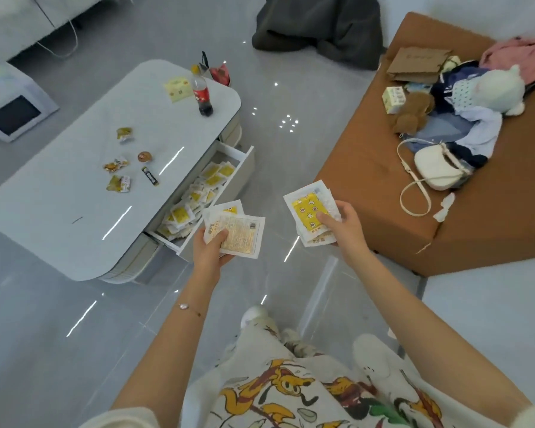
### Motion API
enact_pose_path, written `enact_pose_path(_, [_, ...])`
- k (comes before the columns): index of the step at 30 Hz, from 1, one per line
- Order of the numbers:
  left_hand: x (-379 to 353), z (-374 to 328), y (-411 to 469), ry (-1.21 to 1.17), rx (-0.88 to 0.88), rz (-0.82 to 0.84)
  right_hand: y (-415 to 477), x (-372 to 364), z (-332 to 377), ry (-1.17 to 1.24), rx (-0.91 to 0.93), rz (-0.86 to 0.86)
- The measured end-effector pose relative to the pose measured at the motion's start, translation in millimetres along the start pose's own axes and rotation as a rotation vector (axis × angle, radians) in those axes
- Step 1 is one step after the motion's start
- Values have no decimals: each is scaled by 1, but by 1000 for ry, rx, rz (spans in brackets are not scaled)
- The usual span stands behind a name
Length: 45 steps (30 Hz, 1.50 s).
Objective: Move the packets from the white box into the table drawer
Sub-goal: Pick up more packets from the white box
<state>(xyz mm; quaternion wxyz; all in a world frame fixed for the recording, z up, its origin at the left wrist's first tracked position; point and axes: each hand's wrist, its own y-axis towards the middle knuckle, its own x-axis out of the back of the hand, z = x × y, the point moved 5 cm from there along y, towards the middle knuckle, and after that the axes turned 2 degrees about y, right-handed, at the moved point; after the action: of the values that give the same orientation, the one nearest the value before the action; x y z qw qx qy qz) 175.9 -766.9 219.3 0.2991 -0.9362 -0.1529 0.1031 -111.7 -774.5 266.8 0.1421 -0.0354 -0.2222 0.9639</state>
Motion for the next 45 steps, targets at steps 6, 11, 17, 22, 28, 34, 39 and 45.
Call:
enact_pose_path(6, [19,-17,62,-108,32,-150,80,-70,16,-63,-39,135])
enact_pose_path(11, [30,-38,133,-178,63,-226,154,-142,30,-165,-71,237])
enact_pose_path(17, [36,-78,202,-263,120,-276,226,-210,56,-272,-88,338])
enact_pose_path(22, [55,-92,256,-318,169,-351,290,-269,58,-416,-76,463])
enact_pose_path(28, [85,-44,323,-391,292,-528,376,-346,4,-571,-129,580])
enact_pose_path(34, [120,69,438,-431,423,-720,501,-411,-138,-710,-189,638])
enact_pose_path(39, [138,163,523,-428,504,-791,582,-439,-254,-812,-214,631])
enact_pose_path(45, [134,191,581,-482,473,-786,627,-452,-324,-847,-208,530])
